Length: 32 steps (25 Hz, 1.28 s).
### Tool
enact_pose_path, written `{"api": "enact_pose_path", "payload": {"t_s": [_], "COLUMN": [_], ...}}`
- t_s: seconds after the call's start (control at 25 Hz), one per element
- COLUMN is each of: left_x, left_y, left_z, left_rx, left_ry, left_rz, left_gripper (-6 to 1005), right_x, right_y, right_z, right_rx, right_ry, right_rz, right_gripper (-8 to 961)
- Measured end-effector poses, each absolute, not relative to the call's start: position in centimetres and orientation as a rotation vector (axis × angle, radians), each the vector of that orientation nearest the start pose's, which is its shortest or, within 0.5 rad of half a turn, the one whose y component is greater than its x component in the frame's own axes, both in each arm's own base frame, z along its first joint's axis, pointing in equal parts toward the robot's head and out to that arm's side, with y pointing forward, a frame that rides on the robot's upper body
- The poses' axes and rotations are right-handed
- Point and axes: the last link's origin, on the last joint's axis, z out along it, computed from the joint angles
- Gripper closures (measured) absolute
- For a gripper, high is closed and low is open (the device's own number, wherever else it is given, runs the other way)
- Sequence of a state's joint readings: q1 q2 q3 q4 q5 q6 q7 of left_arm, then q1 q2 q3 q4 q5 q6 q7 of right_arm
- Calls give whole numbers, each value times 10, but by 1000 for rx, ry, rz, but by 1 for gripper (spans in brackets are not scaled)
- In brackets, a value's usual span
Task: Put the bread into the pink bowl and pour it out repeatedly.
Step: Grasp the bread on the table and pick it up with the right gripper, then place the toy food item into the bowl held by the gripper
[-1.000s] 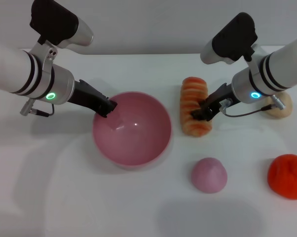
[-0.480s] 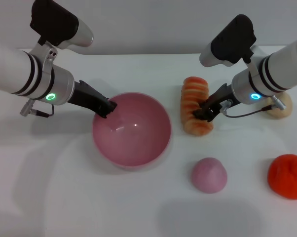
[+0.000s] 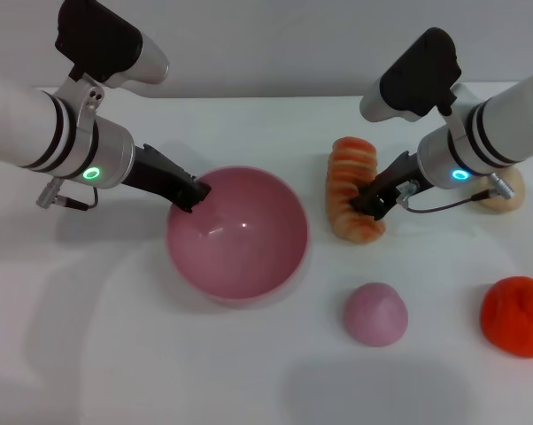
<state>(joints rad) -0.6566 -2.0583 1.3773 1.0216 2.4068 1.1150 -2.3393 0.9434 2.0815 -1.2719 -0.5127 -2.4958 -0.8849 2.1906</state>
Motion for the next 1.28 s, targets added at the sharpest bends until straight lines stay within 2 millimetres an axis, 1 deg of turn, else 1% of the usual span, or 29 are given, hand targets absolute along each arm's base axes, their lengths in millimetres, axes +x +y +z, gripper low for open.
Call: {"api": "enact_pose_path", "payload": {"t_s": [0.28,0.48,0.68,0.76,0.92,1.0,1.08,1.2,1.28], "left_x": [-198,-198,-199,-200,-200,-201,-201,-202,-202], "left_y": [401,401,403,404,404,405,405,405,405], "left_z": [-28,-28,-26,-26,-25,-26,-26,-26,-26], "left_rx": [-2565,-2561,-2547,-2541,-2539,-2533,-2531,-2530,-2529], "left_ry": [-782,-784,-795,-796,-797,-799,-801,-802,-803], "left_rz": [187,183,172,168,166,164,164,164,164], "left_gripper": [953,953,953,953,953,953,953,953,952], "right_x": [208,206,201,195,175,159,143,116,104], "right_y": [432,434,438,440,440,435,428,414,404], "right_z": [-69,-60,-38,-26,2,16,25,30,21], "right_rx": [-2554,-2525,-2461,-2424,-2354,-2329,-2319,-2338,-2390], "right_ry": [694,705,667,648,608,563,509,403,355], "right_rz": [-342,-257,-149,-69,129,239,317,394,393], "right_gripper": [828,839,847,850,854,855,856,858,859]}}
